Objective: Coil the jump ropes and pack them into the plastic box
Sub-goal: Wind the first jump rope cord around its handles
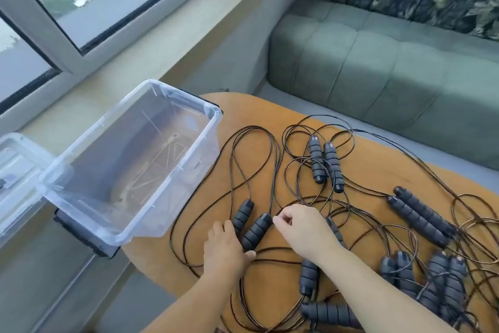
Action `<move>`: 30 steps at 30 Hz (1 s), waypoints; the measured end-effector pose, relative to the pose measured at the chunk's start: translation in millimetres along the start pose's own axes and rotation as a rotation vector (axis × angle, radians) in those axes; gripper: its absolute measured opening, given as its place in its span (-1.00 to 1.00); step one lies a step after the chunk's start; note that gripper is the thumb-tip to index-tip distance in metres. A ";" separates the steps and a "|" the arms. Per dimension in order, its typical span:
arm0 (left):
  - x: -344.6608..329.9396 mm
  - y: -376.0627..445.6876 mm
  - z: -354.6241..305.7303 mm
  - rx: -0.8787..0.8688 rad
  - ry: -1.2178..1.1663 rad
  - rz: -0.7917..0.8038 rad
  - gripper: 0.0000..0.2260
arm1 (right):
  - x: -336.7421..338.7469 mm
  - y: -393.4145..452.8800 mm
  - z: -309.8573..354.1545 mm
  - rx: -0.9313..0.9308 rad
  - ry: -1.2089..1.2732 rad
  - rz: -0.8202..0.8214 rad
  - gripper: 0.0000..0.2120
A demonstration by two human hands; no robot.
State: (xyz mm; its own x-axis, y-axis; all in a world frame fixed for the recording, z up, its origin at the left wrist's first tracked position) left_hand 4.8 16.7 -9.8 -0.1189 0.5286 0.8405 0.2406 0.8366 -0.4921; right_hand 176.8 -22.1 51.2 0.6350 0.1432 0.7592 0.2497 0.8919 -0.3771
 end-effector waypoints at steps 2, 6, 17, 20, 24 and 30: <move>-1.8 1.4 -1.5 0.013 0.002 -0.028 -0.36 | -3.1 2.9 -2.3 -0.011 -0.001 0.020 -0.66; -11.0 5.2 1.9 0.015 -0.014 -0.030 -0.36 | -14.3 10.4 1.2 0.016 -0.028 0.070 -0.63; 26.8 2.9 -3.5 -0.061 0.000 -0.079 -0.55 | -7.8 36.8 27.4 0.341 -0.367 0.229 -0.27; 63.9 -4.6 -12.9 -0.186 -0.004 -0.080 -0.60 | 6.1 38.1 42.7 0.467 -0.521 0.205 -0.20; 118.5 -15.0 -21.6 -0.308 -0.080 -0.055 -0.65 | 36.3 39.6 64.0 0.542 -0.499 0.098 -0.56; 192.7 -41.4 -32.5 -0.431 -0.323 -0.077 -0.76 | 109.6 29.9 102.6 0.516 -0.398 0.074 -0.52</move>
State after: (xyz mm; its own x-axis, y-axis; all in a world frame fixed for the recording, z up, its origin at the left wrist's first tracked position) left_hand 3.3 79.3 179.8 -0.4257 0.5421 0.7245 0.5848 0.7758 -0.2368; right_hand 178.9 64.2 177.6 0.2930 0.2717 0.9167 -0.2300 0.9506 -0.2083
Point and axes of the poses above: each hand's wrist, its own y-axis towards the middle knuckle, its own x-axis out of the back of the hand, z = x × y, the point moved 2 cm from there along y, towards the middle knuckle
